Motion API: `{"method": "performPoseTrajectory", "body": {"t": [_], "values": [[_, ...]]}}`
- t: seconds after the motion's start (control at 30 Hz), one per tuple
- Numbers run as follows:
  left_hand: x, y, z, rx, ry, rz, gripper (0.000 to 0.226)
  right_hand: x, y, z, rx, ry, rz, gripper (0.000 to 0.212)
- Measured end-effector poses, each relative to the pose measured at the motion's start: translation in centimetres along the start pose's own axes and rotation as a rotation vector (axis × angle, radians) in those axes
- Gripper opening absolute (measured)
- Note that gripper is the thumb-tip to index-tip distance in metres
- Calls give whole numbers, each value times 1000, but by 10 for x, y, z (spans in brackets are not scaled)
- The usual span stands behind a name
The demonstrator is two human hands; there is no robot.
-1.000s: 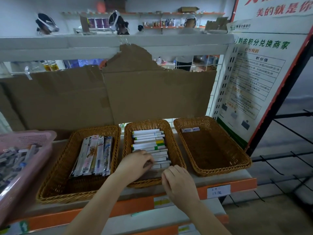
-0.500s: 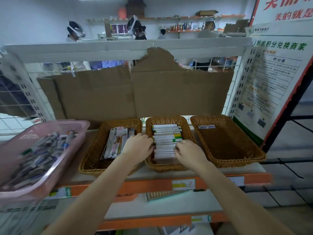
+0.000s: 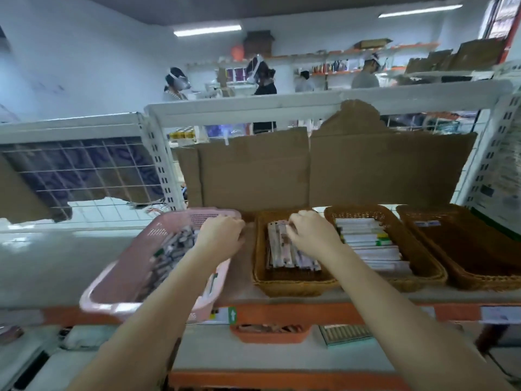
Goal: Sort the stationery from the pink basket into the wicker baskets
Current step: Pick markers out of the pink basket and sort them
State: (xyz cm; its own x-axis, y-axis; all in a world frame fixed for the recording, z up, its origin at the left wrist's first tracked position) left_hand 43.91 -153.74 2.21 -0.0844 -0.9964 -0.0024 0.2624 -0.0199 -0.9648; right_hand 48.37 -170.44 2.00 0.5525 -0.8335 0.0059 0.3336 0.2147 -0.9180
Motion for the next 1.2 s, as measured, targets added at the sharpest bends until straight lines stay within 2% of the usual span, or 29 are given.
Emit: {"method": "performPoseTrajectory", "body": {"t": [0.3,0.57,0.7,1.0,1.1,1.2], "values": [[-113,12,-42,-12,-143,-17,24,-117,42,49,-62,-126,47,28],[-159,43,-50,-152,-214,60,40,-155,94,84,-248,-218,0,19],[-169,49,-44,-146,-203,58,33,-156,106,104,-339,-132,-15,19],[-186,52,-33,-121,-27,-40,26,-177,135,114,-602,4,-240,22],[-190,50,-36,-100,39,-87,25,-181,133,112,-603,77,-233,24],[-194,47,-39,-73,100,-124,24,-178,121,113,-466,179,-96,28]]}}
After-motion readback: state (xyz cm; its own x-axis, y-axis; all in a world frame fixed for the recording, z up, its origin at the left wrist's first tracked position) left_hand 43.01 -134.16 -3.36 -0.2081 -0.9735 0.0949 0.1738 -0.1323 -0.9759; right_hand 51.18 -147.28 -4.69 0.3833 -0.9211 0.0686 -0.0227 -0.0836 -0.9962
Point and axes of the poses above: each hand's wrist, its own z-axis towards the middle knuckle, its own y-axis out of the palm, x = y × z, the point moved 6 cm from there along z, towards the middle knuckle, and after that the axes turned 12 degrees about -z, right-handed, at the moved point
